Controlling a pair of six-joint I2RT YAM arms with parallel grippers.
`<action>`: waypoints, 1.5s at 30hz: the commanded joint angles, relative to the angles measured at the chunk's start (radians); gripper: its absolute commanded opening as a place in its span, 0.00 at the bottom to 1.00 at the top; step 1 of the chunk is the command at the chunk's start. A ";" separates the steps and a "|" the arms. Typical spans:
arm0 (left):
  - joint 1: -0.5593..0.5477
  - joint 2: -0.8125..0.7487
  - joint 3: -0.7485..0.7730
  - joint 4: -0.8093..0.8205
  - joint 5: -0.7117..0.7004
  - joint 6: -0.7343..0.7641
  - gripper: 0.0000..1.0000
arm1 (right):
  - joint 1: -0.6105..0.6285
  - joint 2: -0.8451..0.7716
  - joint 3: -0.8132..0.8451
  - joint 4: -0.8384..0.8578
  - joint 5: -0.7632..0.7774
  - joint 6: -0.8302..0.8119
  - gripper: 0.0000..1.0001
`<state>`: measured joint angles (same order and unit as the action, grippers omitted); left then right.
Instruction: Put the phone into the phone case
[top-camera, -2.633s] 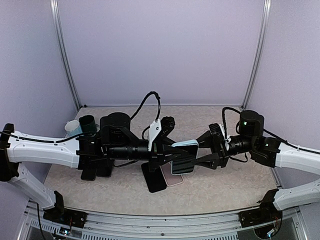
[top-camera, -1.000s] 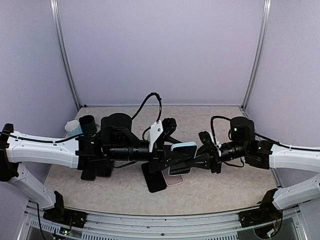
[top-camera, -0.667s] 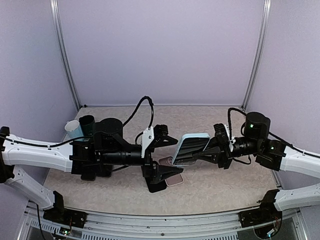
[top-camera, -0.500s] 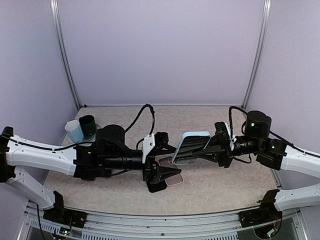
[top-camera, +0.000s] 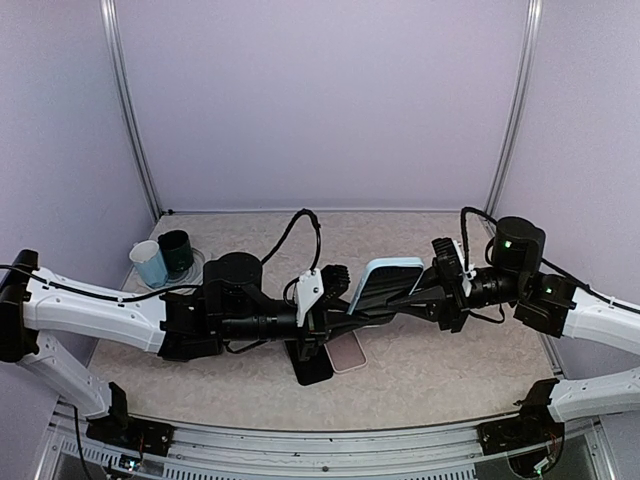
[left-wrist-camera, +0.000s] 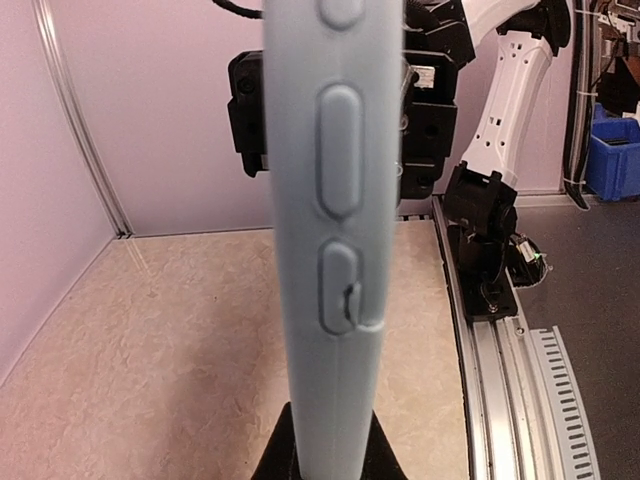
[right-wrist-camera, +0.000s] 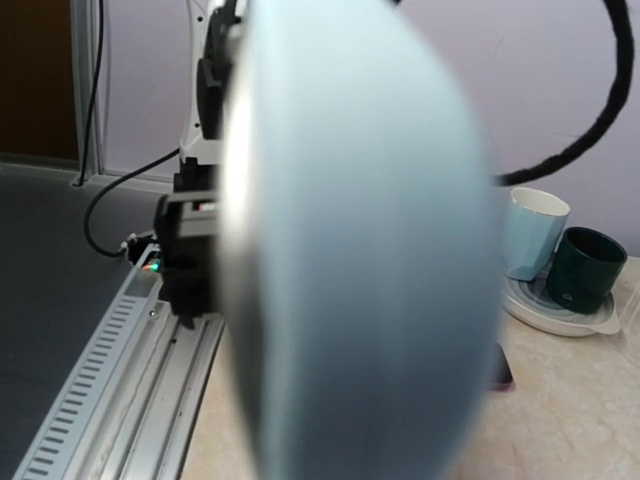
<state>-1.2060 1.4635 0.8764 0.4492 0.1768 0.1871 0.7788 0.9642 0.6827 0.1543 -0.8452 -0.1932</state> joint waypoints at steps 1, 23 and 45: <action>-0.004 0.002 0.021 0.037 -0.047 -0.013 0.22 | 0.001 -0.026 0.038 0.038 -0.017 -0.026 0.00; -0.010 0.082 0.068 0.101 -0.014 -0.026 0.00 | 0.002 -0.026 0.062 0.000 -0.044 -0.053 0.56; -0.023 0.074 0.061 0.038 -0.038 0.039 0.00 | 0.000 -0.112 0.162 -0.148 0.041 -0.226 0.01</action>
<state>-1.2236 1.5497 0.9386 0.4622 0.1570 0.2214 0.7742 0.8711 0.8028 0.0452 -0.8127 -0.3603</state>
